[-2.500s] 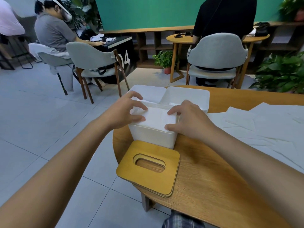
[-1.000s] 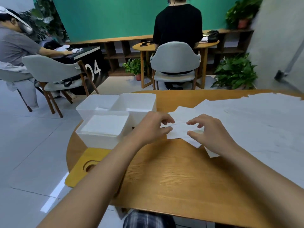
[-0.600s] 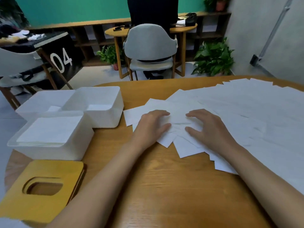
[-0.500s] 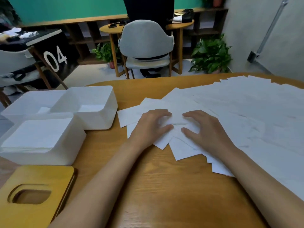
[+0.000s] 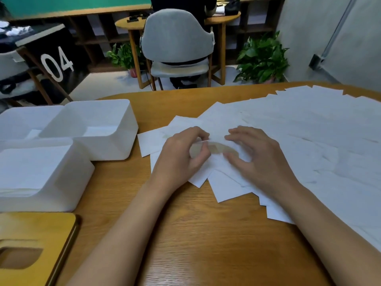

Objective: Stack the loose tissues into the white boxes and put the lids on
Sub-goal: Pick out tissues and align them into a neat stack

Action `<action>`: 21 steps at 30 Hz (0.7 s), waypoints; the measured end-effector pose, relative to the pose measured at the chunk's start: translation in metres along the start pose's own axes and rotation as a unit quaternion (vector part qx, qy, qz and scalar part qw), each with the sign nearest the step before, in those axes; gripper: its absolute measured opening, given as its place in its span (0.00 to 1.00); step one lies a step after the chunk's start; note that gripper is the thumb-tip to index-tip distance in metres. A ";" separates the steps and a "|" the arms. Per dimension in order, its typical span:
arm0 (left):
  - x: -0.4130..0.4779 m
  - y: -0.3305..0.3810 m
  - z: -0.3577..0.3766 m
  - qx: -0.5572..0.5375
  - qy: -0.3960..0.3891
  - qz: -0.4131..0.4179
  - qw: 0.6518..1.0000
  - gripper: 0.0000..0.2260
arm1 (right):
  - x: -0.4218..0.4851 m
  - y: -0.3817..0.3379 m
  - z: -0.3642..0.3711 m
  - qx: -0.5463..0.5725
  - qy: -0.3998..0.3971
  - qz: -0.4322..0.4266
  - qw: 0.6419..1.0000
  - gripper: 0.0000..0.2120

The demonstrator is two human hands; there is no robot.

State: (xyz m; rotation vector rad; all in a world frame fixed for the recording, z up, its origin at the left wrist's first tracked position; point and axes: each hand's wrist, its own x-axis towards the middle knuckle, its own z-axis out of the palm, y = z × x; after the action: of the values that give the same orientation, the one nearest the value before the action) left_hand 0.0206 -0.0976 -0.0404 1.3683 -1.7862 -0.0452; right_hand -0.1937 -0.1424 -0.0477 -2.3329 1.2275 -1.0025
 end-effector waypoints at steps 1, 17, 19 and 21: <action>-0.003 0.003 -0.006 -0.026 0.008 -0.020 0.999 0.05 | 0.001 -0.001 0.000 0.019 0.013 -0.011 1.000 0.13; -0.008 0.015 -0.045 -0.284 -0.051 -0.238 0.928 0.07 | -0.006 -0.025 -0.011 0.206 -0.012 0.027 0.978 0.06; -0.006 0.016 -0.047 -0.297 -0.041 -0.265 0.916 0.08 | -0.006 -0.029 -0.012 0.246 -0.009 0.034 0.969 0.14; -0.004 0.016 -0.047 -0.297 -0.037 -0.282 0.911 0.09 | -0.005 -0.036 -0.017 0.339 -0.038 0.022 0.940 0.29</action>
State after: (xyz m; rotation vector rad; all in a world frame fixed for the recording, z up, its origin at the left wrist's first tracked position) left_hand 0.0387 -0.0671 -0.0051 1.3721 -1.2176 -0.8888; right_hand -0.1868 -0.1167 -0.0178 -1.7710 0.7327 -1.0885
